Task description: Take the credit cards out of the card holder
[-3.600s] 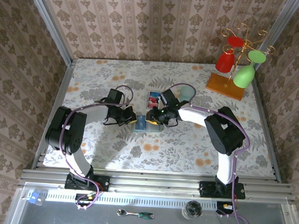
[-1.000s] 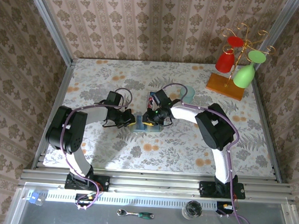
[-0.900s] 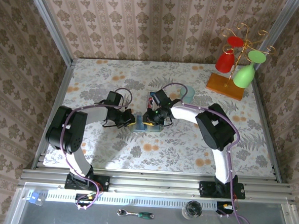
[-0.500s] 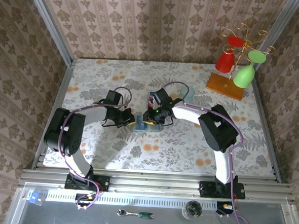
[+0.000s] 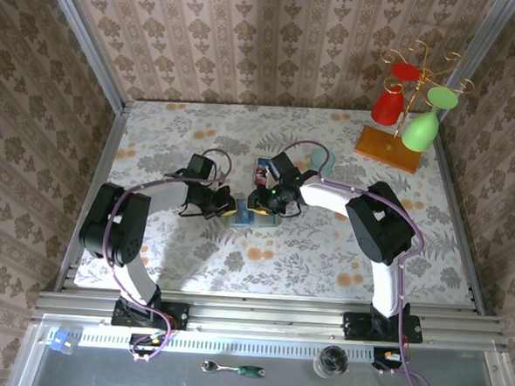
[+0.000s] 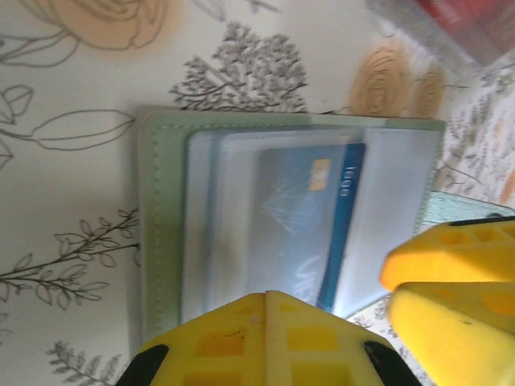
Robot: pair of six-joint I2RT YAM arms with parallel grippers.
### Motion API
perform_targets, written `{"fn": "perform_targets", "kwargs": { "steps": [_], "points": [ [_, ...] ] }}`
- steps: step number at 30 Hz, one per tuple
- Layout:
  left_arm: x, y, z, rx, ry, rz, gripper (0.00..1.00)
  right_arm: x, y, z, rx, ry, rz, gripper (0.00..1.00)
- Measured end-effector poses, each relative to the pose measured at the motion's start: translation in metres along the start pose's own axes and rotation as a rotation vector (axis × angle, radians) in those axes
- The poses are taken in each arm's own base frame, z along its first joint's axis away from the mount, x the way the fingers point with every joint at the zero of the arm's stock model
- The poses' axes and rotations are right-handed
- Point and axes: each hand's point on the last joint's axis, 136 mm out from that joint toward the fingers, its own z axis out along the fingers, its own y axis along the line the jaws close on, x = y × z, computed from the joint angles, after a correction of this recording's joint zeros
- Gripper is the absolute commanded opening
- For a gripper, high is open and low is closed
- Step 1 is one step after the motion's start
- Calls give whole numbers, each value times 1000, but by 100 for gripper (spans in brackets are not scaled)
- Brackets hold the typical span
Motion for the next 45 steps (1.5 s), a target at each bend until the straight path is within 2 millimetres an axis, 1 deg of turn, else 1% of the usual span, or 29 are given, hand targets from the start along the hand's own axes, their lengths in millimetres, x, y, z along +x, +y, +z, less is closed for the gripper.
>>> {"fn": "perform_targets", "kwargs": {
  "steps": [2, 8, 16, 34, 45],
  "points": [
    [2, 5, 3, -14, 12, -8, 0, 0, -2, 0, 2, 0, 4, 27],
    [2, 6, 4, -15, 15, -3, 0, -2, -5, -1, 3, -2, 12, 28],
    [2, 6, 4, -15, 15, -1, 0, -6, 0, -2, -38, 2, 16, 29],
    [2, 6, 4, -16, 15, 4, 0, -2, -8, 15, -67, 42, 53, 29],
    [2, 6, 4, -15, 15, 4, 0, -1, -8, 16, -66, 45, 55, 30]
  ]
}}
